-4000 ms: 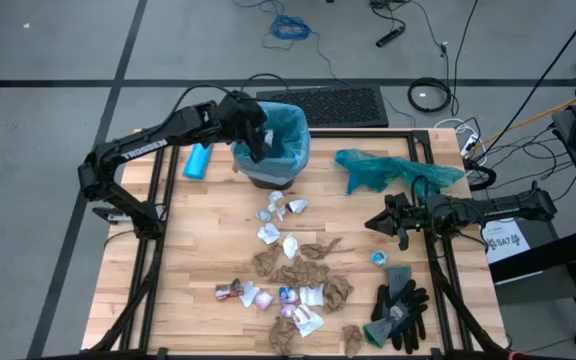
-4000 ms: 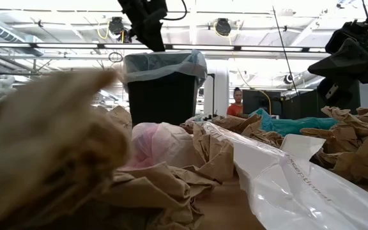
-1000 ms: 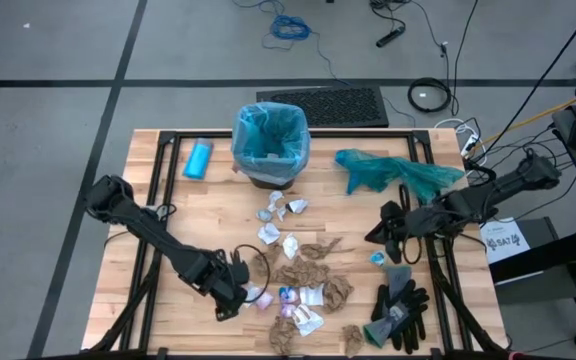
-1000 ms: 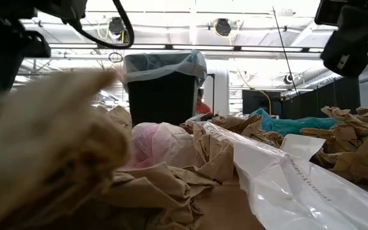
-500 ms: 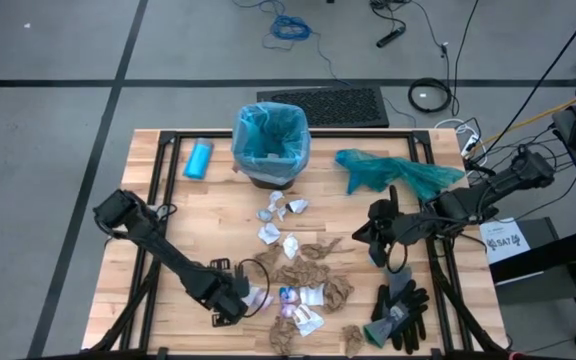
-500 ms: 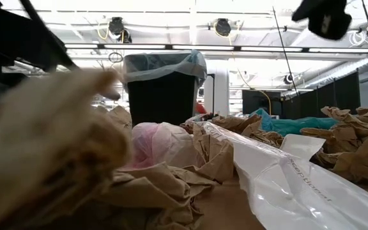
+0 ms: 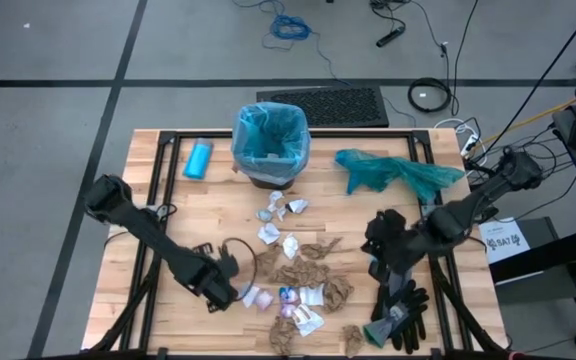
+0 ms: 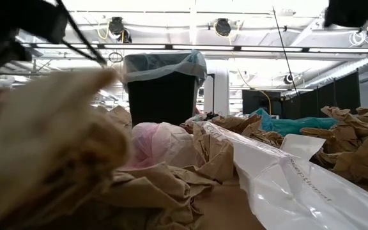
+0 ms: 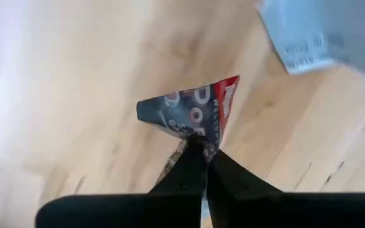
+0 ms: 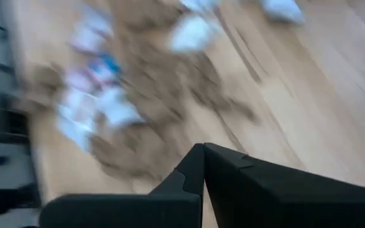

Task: Place trash/remove bag and relplace
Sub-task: Put the black paper trash into the trash bin

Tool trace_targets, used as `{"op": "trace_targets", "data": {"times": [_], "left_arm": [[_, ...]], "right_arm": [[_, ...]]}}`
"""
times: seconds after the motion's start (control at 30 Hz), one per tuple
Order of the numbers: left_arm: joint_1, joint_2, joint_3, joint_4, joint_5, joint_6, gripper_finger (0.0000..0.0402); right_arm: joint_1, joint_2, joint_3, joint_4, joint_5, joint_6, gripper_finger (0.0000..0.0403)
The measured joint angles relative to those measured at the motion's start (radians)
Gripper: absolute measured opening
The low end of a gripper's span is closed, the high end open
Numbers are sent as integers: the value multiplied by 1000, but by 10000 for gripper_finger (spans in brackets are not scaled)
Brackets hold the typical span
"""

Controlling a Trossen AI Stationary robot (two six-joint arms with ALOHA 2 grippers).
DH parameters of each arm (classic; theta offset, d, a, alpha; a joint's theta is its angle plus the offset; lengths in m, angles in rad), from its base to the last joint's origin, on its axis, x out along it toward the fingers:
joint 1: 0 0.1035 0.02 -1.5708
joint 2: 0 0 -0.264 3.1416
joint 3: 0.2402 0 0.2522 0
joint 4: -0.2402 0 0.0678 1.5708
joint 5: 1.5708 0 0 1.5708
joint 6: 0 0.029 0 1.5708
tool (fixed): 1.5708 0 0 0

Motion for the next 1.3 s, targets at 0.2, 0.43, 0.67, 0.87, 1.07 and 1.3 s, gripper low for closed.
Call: {"op": "trace_targets", "data": {"times": [0.2,0.43,0.67,0.87,1.07,1.3], "left_arm": [[29,-196,1,-67,-117,-167,2],[134,-370,48,-57,-302,-246,1],[323,-365,208,-11,-373,11,1],[523,-333,331,106,-400,249,0],[712,-290,377,229,-377,392,0],[903,-232,379,254,-203,525,0]], "right_arm": [[104,35,0,-79,82,97,0],[268,-12,-56,-161,129,233,0],[459,-187,-273,-72,225,559,0],[465,-238,-349,7,241,514,0],[421,-238,-355,7,243,387,0],[397,-240,-355,25,243,361,0]]}}
